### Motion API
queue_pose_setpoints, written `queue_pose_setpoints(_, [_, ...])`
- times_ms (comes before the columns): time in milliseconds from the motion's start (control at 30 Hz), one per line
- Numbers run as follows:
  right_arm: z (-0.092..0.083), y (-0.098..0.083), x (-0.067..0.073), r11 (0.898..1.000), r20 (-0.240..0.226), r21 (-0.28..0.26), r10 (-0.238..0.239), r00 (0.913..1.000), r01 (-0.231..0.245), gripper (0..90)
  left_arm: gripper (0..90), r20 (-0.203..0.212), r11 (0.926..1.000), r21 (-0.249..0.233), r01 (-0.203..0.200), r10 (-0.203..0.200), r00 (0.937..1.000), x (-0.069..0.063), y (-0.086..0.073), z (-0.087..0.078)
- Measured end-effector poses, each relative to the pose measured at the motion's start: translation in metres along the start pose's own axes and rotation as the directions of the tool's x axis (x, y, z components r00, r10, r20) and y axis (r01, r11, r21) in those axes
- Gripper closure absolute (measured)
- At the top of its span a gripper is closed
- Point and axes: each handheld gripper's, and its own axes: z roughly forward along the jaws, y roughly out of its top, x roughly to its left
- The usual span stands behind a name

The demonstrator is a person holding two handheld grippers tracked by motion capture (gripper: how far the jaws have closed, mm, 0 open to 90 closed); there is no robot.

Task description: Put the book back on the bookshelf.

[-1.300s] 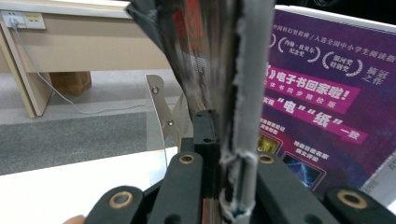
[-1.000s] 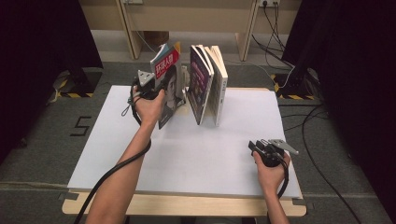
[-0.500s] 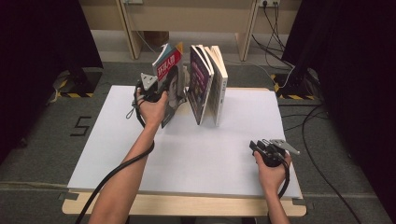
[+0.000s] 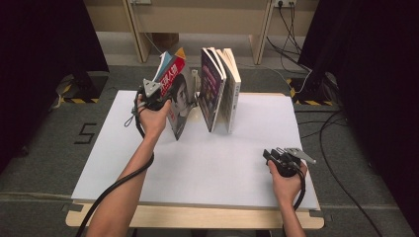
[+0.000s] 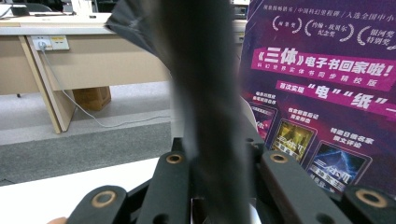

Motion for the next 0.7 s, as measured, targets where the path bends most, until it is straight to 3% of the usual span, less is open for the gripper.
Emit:
queue_pose_setpoints(333, [0.001, -0.001, 0.001, 1.000, -0.005, 0.005, 0.003, 1.0000, -0.003, 62.5, 76.2, 0.028, 0.9995, 0.002, 0.031, -0.032, 0.9991, 0.002, 0.012, -0.005])
queue_pose_setpoints(700, [0.002, -0.001, 0.001, 1.000, -0.006, 0.013, 0.008, 0.9999, -0.008, 62.2, 78.7, 0.044, 0.9951, 0.078, 0.061, -0.065, 0.9970, -0.002, 0.018, 0.000])
